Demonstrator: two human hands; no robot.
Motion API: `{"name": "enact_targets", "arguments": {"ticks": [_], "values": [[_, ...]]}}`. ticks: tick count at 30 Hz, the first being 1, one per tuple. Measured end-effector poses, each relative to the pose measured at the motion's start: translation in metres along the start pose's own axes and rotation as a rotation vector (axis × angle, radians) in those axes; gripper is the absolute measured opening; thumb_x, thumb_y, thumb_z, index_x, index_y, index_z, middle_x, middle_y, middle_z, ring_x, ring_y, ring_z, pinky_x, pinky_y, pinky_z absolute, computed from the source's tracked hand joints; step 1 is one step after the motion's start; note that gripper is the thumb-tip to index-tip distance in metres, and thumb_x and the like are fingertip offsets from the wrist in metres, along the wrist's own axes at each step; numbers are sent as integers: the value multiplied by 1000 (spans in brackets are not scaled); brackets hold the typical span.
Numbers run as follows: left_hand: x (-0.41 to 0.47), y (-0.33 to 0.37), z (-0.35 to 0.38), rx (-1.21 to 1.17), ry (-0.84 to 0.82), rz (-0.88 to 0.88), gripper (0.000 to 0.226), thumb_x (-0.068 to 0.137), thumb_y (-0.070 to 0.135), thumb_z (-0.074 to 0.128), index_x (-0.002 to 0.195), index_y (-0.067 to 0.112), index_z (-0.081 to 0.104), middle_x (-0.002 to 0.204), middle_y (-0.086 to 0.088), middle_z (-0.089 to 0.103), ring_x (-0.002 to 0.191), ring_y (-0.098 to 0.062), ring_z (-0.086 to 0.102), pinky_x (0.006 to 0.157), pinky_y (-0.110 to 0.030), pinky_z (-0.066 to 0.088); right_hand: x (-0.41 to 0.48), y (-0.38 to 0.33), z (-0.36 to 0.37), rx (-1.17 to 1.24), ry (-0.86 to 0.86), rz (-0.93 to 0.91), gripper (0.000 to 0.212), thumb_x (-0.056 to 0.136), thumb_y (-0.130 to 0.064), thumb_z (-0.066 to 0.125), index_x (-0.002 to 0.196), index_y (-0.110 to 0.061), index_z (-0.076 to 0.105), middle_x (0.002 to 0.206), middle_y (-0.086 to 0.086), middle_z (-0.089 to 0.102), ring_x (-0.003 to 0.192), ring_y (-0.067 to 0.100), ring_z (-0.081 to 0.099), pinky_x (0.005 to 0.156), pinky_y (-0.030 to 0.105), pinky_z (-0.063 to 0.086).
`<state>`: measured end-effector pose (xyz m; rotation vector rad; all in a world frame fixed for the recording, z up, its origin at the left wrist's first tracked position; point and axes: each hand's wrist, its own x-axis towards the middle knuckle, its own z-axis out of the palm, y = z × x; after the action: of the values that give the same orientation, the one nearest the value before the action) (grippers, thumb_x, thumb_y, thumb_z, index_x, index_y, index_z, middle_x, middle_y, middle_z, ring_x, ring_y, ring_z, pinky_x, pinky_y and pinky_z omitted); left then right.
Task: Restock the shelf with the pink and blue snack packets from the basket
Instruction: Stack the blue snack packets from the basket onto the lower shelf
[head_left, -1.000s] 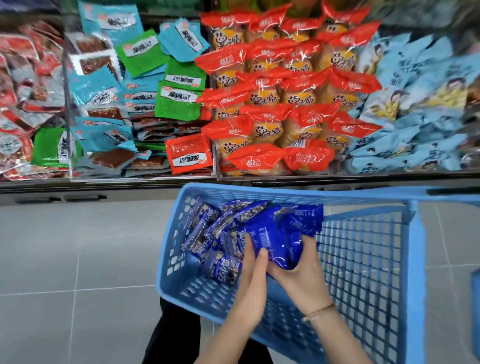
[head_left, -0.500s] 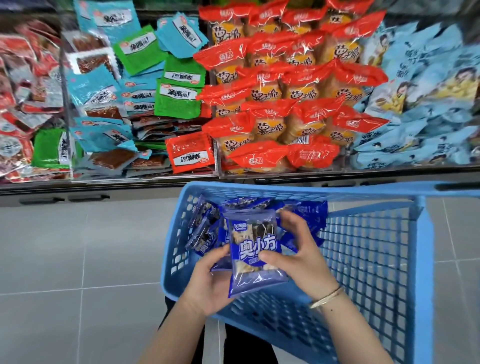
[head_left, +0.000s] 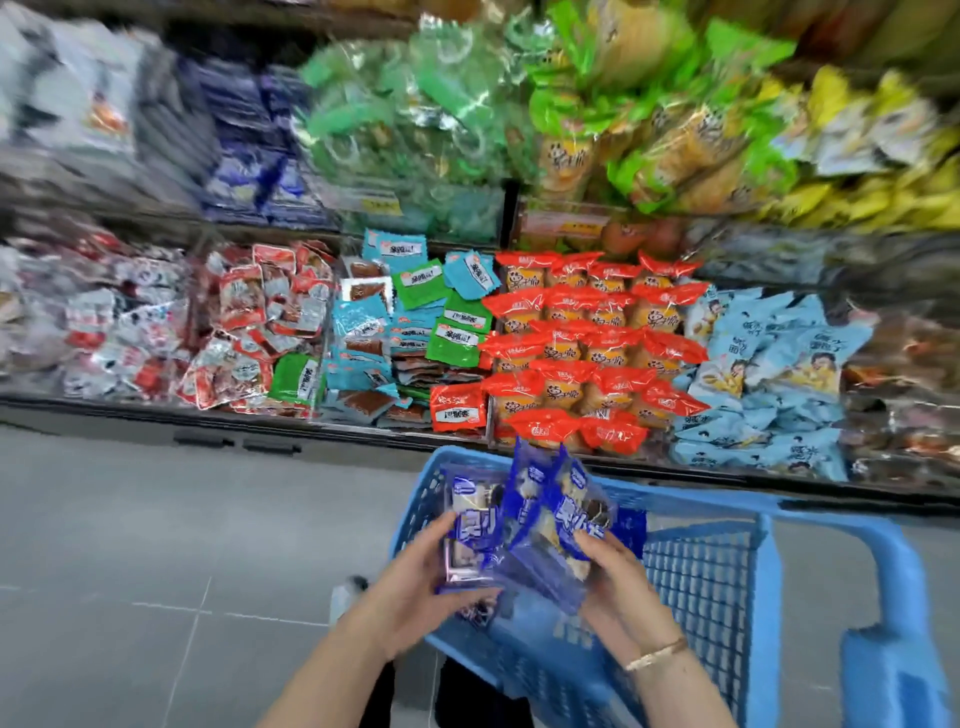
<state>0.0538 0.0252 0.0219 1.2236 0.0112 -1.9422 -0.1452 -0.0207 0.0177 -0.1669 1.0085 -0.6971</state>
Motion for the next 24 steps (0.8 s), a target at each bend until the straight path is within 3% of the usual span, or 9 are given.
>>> {"name": "enact_targets", "arguments": {"ticks": [3, 5, 7, 9, 11, 14, 16, 19, 24], "values": [[-18, 19, -5, -16, -79, 42, 50, 84, 40, 49, 126, 16, 59, 128, -15, 61, 117, -37, 57, 102, -58, 41, -10, -9, 28, -42, -11, -3, 33, 60, -11, 75, 92, -5, 73, 122, 24, 60, 120, 40, 52, 105, 57, 36], [-29, 33, -10, 2, -103, 60, 52, 80, 40, 55, 127, 17, 57, 128, -14, 61, 117, -35, 57, 104, -56, 40, -12, -11, 48, -111, 30, 8, 53, 55, -12, 80, 104, -5, 62, 131, 23, 52, 123, 35, 49, 101, 53, 41], [-42, 49, -15, 29, -111, 83, 52, 70, 41, 72, 115, 17, 66, 117, -11, 68, 105, -27, 65, 98, -47, 45, -11, -5, 73, -214, 89, 8, 77, 58, -9, 84, 123, -11, 43, 124, 15, 55, 115, 26, 55, 91, 44, 49], [-55, 63, -30, 35, -70, 126, 64, 48, 37, 89, 104, 13, 68, 97, -11, 73, 85, -22, 71, 83, -40, 53, -10, 7, 103, -249, 98, -15, 54, 76, 0, 70, 122, 1, 43, 108, 19, 66, 85, 19, 68, 73, 37, 56], [-73, 79, -52, -16, -15, 171, 59, 58, 20, 86, 108, 4, 59, 87, -14, 74, 73, -24, 72, 66, -37, 58, -10, 23, 141, -256, 54, -34, 36, 74, -1, 67, 105, 1, 50, 98, 31, 65, 68, 24, 68, 62, 35, 56], [-109, 110, -98, -102, -8, 219, 38, 75, 7, 59, 112, 0, 55, 84, -17, 73, 68, -29, 72, 54, -34, 57, -6, 55, 204, -202, -18, -92, 48, 55, -14, 79, 95, -15, 52, 74, 4, 74, 67, 19, 71, 51, 30, 55], [-135, 132, -133, -97, 4, 252, 44, 77, 9, 54, 120, -1, 53, 82, -16, 73, 66, -29, 71, 51, -33, 56, 1, 80, 243, -164, -36, -122, 43, 65, -12, 76, 102, -15, 54, 75, 3, 74, 66, 18, 71, 50, 28, 55], [-174, 162, -186, -78, 30, 318, 37, 77, 13, 55, 114, 7, 58, 91, -11, 74, 72, -28, 72, 51, -28, 55, 9, 118, 293, -98, -48, -151, 18, 90, -3, 50, 102, -9, 61, 82, 7, 74, 69, 19, 71, 54, 25, 56], [-207, 205, -253, -103, 135, 388, 23, 90, 14, 50, 109, 10, 61, 92, -13, 74, 70, -23, 72, 51, -26, 55, 18, 150, 347, 0, -65, -66, 20, 92, -7, 44, 90, -8, 64, 82, 11, 71, 65, 22, 69, 67, 35, 50]]}}
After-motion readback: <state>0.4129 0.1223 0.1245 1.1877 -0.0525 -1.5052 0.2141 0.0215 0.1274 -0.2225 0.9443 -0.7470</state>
